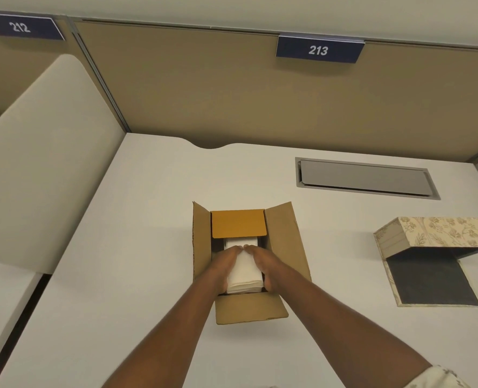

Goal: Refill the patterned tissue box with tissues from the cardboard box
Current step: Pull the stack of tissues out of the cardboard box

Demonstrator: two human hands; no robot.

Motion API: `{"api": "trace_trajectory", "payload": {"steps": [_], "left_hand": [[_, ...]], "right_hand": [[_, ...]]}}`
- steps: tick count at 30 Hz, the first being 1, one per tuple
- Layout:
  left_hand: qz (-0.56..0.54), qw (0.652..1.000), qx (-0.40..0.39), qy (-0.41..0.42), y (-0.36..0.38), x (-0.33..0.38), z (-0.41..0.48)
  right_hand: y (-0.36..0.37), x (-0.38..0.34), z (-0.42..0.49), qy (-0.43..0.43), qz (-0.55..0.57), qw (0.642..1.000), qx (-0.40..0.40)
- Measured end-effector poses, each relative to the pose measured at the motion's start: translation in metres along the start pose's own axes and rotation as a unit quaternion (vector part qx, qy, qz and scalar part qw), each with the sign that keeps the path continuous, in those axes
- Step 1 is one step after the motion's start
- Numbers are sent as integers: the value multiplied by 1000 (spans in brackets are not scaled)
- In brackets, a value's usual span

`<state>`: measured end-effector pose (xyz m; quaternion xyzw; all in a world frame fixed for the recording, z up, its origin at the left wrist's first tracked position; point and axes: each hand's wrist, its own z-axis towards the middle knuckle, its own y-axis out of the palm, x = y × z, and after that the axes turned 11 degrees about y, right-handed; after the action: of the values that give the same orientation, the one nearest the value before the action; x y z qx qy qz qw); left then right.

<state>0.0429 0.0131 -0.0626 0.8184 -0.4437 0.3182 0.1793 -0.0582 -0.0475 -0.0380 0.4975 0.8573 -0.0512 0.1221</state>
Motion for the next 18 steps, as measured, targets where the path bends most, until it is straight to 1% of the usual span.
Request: {"api": "trace_trajectory", "payload": {"steps": [3,7,13,18], "left_hand": [[-23,1000,-6,11,-5,1,-2],[-89,995,-13,-31,-10,6,-12],[-170,985,-11,-35,-13,10,-15],[-172,985,3,-31,-10,17,-23]], "right_hand": [[-1,-3,-3,-4,-18,1000,1],[-1,-5,-10,-5,-21,1000,-16],[-5,-12,-21,1,-28,999,-42],[-12,-11,-32,-6,-34,998,-45]]}}
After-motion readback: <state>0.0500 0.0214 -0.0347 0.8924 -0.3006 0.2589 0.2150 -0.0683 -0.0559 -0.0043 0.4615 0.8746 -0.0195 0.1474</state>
